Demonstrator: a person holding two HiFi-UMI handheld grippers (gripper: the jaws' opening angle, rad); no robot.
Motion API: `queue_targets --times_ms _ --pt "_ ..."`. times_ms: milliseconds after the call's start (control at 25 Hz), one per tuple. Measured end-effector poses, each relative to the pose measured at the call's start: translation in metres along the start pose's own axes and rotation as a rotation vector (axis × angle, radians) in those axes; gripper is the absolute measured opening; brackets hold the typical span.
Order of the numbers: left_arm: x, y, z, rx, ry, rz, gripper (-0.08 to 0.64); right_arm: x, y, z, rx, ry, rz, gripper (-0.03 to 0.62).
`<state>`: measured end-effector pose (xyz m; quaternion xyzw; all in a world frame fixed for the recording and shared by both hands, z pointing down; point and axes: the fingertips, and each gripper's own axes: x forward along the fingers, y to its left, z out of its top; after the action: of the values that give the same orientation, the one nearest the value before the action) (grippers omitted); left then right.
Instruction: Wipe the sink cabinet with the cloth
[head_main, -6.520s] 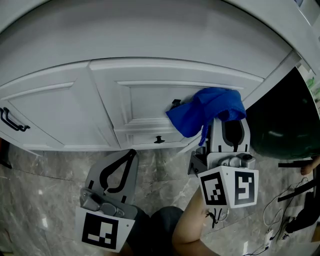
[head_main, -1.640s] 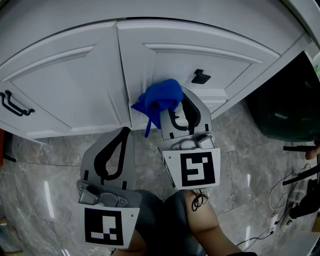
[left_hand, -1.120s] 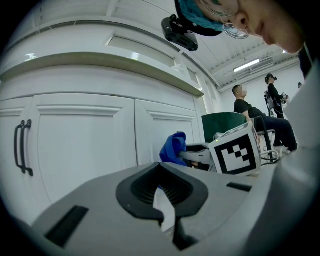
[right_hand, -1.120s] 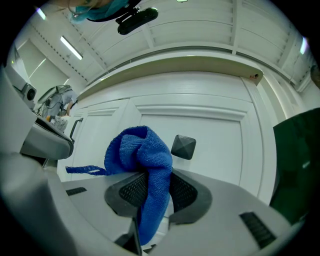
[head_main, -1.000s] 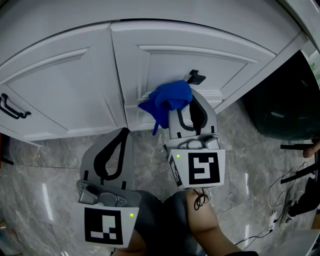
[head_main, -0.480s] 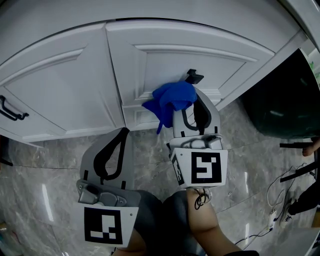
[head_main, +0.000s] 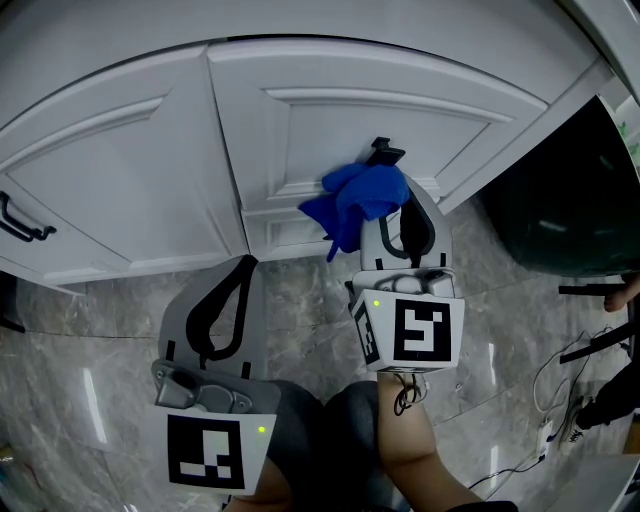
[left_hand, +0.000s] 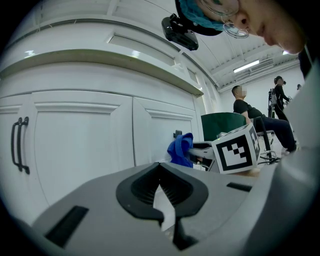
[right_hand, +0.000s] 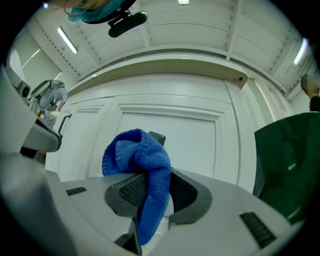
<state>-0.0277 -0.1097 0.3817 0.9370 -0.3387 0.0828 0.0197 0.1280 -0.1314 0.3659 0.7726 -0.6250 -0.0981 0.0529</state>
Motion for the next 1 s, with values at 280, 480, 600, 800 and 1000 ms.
queue_targets --times_ms 280,480,600,800,1000 --pt "-0.001 -0.001 0.001 0.004 0.000 0.001 0.002 -0.002 -0.015 -0.003 0.013 0.006 -0.039 0.115" --pt "0.001 -0.003 0.001 0.011 0.004 -0.006 0.002 -0.004 -0.030 -0.008 0.036 0.010 -0.065 0.115" --pt "0.001 -0.005 0.001 0.013 0.004 -0.009 0.002 -0.005 -0.033 -0.008 0.033 0.011 -0.074 0.115" --pt "0.002 -0.005 0.000 0.010 0.008 -0.004 0.003 -0.007 -0.041 -0.010 0.026 0.012 -0.099 0.115" --pt "0.004 -0.006 0.000 0.012 0.008 -0.009 0.002 -0.009 -0.054 -0.013 0.018 0.017 -0.139 0.115"
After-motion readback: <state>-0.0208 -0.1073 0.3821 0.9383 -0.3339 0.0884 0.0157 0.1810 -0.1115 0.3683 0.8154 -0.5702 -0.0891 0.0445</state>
